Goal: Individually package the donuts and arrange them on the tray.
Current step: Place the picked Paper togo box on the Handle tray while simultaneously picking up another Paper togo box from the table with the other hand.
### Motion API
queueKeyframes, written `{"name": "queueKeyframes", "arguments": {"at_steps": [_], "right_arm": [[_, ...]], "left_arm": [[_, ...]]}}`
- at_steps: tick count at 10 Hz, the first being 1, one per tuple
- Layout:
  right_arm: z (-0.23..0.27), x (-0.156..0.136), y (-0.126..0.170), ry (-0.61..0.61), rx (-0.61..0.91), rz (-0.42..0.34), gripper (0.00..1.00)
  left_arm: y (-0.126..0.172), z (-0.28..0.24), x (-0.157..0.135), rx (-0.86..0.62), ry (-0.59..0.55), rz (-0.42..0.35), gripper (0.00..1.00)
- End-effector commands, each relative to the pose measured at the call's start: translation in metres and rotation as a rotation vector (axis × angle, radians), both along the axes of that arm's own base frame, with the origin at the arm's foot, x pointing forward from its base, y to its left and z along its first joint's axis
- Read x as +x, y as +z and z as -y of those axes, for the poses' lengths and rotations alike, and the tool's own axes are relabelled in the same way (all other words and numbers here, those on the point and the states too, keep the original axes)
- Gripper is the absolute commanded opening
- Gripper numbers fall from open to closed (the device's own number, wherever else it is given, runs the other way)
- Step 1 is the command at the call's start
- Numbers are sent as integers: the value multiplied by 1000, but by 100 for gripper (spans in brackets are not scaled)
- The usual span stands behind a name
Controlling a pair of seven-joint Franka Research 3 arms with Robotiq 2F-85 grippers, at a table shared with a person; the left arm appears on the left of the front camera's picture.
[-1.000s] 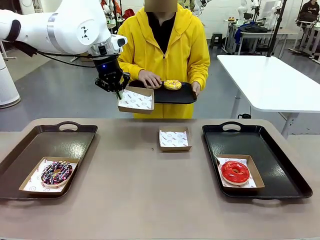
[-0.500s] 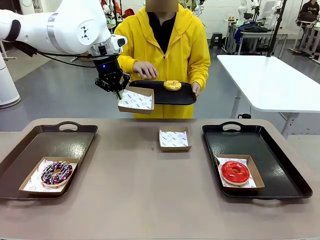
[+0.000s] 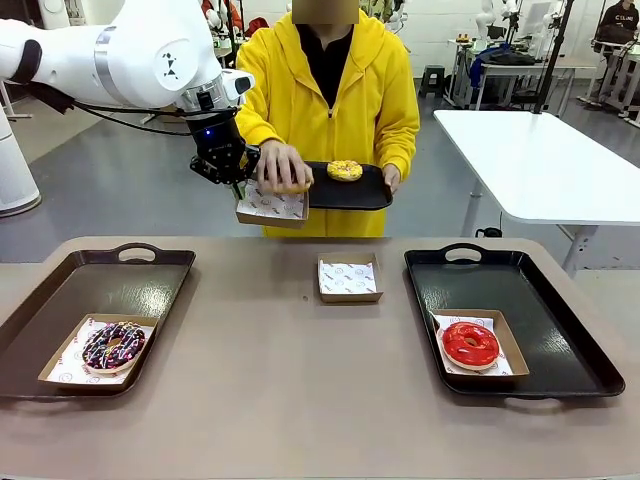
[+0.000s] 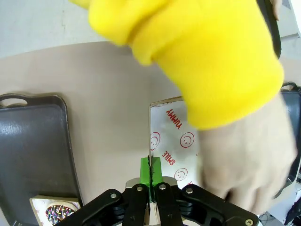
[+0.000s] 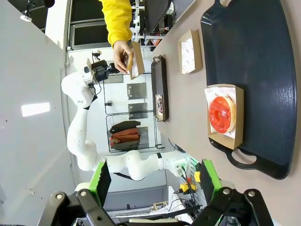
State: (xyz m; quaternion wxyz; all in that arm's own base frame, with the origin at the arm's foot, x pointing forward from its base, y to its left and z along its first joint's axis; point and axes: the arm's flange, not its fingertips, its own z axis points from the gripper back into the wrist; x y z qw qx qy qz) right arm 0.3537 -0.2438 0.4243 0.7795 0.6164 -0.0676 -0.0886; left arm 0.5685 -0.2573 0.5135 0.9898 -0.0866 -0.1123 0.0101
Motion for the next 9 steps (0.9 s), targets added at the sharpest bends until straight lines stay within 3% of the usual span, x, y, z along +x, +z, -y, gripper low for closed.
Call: {"name": "queueKeyframes", "arguments": {"at_steps": [1, 9], "right_arm": [[-2, -3, 2, -4, 16, -6, 100], [-2, -3, 2, -4, 16, -6, 100]], "left_arm": [[-1, -2, -2, 0, -8, 2, 0], [-1, -2, -2, 0, -8, 2, 0]]}}
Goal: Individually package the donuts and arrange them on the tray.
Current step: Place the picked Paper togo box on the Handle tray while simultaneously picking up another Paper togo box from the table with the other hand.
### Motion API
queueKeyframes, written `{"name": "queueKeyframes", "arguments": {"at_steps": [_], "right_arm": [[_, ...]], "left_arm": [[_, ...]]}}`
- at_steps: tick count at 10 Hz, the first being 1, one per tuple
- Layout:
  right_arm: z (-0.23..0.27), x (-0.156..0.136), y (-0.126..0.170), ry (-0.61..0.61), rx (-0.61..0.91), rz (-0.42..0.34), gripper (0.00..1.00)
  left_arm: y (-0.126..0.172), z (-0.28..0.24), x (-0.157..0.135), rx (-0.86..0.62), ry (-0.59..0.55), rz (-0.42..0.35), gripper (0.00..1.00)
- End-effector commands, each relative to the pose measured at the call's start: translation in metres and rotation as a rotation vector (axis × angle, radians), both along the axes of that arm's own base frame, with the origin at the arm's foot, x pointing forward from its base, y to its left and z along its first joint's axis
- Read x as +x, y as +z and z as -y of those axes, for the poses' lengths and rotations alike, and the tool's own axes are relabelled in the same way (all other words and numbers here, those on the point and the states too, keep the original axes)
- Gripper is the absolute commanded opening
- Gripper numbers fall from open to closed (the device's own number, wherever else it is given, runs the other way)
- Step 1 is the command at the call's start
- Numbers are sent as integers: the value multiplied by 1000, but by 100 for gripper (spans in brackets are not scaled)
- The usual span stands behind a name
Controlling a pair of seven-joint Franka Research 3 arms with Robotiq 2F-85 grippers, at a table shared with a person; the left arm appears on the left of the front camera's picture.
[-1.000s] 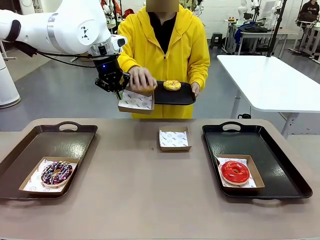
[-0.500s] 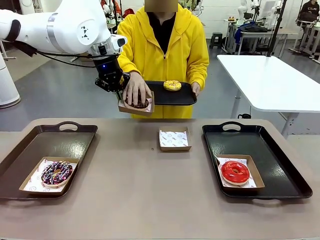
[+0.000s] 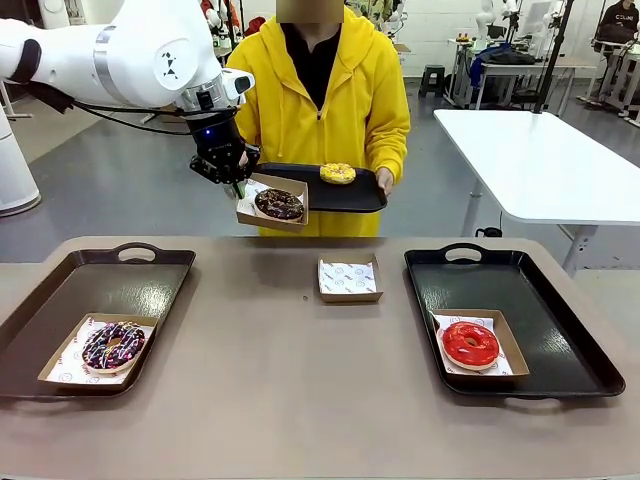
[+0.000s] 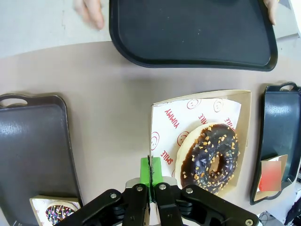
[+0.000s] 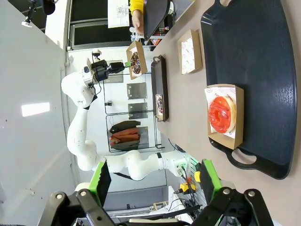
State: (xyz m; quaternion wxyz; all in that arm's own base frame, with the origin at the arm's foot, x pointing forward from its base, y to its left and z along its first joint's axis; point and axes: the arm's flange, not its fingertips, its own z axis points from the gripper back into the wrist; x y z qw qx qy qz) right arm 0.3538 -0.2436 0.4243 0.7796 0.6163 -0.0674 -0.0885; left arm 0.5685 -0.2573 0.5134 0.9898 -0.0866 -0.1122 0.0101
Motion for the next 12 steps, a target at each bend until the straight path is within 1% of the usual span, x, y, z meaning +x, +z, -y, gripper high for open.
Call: {"name": "queueKeyframes", "arguments": {"at_steps": [1, 4, 5, 6, 7, 8, 9, 10, 11, 12], "right_arm": [[-2, -3, 2, -5, 16, -5, 100], [0, 0, 0, 0, 0, 0, 100], [-24, 13, 17, 33, -83, 32, 100], [-54, 29, 40, 34, -190, 34, 100], [-87, 44, 63, 59, -287, 42, 100], [-123, 70, 84, 74, -334, 9, 100], [-153, 98, 95, 60, -387, -2, 100], [-183, 116, 91, 79, -443, -38, 100], [-211, 133, 82, 85, -512, -49, 100], [-235, 151, 73, 83, -569, -52, 100]], "left_arm": [[-1, -2, -2, 0, -8, 2, 0], [0, 0, 0, 0, 0, 0, 1], [7, -20, -2, 2, 14, 2, 1], [23, -43, -6, -1, -22, -21, 1], [37, -66, -20, 14, -23, -18, 1], [47, -95, -29, -17, -10, -21, 1], [48, -121, -26, -1, -15, -36, 1], [36, -143, -36, 44, -12, -55, 1], [22, -163, -45, 93, 5, -81, 1], [13, -183, -44, 137, -12, -94, 1]]}}
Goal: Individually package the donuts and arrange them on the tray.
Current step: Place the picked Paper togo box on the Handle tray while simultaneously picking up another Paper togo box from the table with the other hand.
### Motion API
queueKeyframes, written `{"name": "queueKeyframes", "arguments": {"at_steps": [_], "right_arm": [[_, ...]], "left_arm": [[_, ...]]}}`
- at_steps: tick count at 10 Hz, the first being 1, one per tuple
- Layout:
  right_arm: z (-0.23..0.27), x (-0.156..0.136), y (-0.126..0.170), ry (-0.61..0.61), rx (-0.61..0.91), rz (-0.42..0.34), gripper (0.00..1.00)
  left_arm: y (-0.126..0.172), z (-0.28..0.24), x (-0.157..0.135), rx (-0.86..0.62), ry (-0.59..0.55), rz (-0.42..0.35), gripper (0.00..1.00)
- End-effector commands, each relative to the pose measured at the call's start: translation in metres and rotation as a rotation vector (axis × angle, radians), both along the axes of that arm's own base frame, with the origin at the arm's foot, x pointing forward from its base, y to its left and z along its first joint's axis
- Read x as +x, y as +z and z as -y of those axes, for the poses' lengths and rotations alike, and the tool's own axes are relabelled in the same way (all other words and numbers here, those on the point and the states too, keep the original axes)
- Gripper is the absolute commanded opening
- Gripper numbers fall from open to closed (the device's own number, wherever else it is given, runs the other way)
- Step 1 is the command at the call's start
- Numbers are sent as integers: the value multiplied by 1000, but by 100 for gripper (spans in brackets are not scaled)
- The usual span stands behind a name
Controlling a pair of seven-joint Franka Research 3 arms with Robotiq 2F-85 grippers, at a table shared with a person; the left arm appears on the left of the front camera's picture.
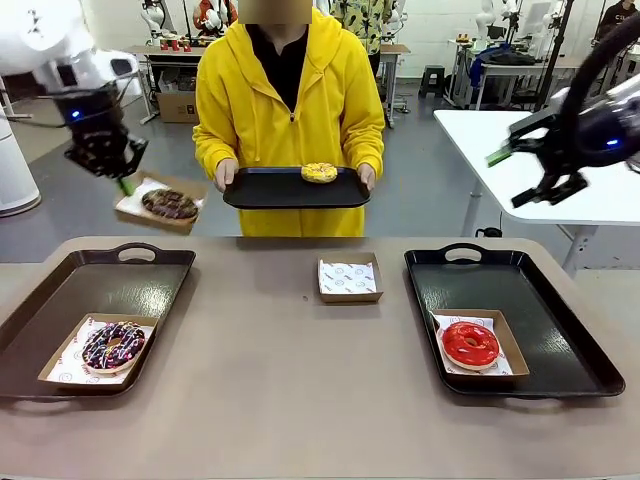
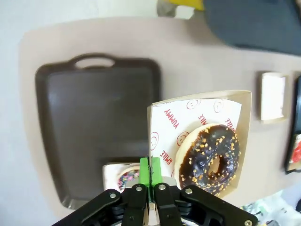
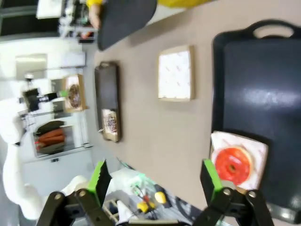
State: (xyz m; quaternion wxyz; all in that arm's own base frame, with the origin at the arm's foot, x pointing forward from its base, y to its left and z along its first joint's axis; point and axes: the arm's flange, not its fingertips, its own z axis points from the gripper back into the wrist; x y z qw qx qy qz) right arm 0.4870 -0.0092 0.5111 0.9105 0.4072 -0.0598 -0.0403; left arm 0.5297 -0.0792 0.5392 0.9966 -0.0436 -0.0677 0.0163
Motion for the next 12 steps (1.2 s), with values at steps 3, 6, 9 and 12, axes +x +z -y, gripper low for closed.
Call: {"name": "queueKeyframes", "arguments": {"at_steps": [3, 6, 9, 12], "right_arm": [[-41, 29, -45, 25, -138, -40, 100], [-42, 28, -50, 38, -121, -34, 100], [-42, 28, -50, 38, -121, -34, 100], [-49, 23, -51, 60, -198, -28, 100]], "left_arm": [[-34, -46, -17, 84, 20, -24, 1], [-39, -41, -12, 76, 23, -57, 1], [-39, -41, -12, 76, 23, -57, 1], [-39, -41, -12, 76, 23, -57, 1]]}}
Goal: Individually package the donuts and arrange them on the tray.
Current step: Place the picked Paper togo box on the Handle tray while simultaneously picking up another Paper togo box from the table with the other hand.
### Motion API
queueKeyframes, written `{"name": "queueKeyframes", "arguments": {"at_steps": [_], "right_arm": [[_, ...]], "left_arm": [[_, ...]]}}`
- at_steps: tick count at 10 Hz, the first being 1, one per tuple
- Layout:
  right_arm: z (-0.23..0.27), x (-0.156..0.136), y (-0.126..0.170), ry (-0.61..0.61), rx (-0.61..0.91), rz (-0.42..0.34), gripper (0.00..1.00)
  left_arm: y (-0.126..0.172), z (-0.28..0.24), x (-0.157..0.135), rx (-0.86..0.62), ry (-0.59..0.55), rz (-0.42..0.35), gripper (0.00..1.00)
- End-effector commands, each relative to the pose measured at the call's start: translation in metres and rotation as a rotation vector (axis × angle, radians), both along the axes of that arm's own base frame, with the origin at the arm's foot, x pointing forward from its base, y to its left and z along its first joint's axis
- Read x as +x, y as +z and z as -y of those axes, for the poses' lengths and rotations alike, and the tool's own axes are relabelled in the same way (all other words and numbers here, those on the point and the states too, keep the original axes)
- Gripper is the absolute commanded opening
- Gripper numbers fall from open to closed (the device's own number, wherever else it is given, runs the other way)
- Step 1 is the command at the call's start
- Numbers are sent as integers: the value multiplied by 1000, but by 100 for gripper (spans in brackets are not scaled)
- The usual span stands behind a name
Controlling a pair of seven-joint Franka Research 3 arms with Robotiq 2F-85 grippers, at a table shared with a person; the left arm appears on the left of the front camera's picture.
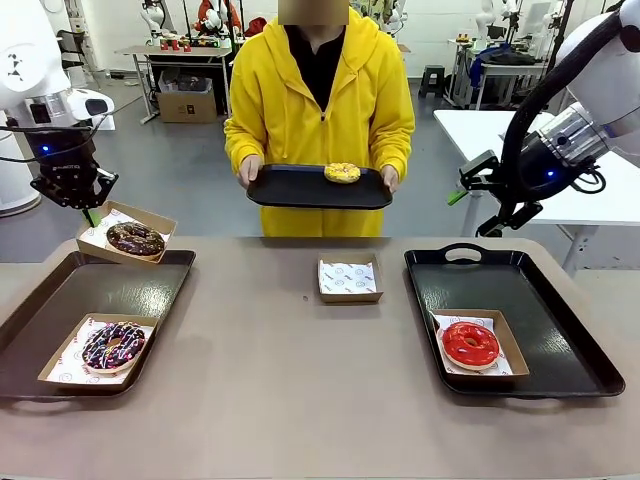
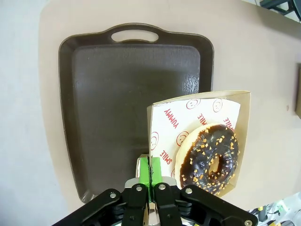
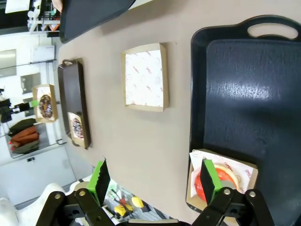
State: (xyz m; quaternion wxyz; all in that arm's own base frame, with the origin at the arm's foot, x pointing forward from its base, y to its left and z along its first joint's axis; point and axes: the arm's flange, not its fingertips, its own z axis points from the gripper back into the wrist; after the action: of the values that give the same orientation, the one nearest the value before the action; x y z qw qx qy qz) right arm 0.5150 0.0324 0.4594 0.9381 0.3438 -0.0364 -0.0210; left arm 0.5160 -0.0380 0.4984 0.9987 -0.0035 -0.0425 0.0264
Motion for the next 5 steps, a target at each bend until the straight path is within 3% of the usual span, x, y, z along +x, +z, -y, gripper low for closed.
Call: {"name": "queueKeyframes", "arguments": {"at_steps": [1, 3, 5], "right_arm": [[-34, 6, 3, 11, -223, -5, 100], [-87, 42, 6, 37, -458, -54, 100], [-137, 79, -6, 66, -586, -100, 100]], "left_arm": [[2, 0, 1, -2, 0, -4, 1], [2, 0, 1, -2, 0, -4, 1], [2, 0, 1, -2, 0, -4, 1]]}}
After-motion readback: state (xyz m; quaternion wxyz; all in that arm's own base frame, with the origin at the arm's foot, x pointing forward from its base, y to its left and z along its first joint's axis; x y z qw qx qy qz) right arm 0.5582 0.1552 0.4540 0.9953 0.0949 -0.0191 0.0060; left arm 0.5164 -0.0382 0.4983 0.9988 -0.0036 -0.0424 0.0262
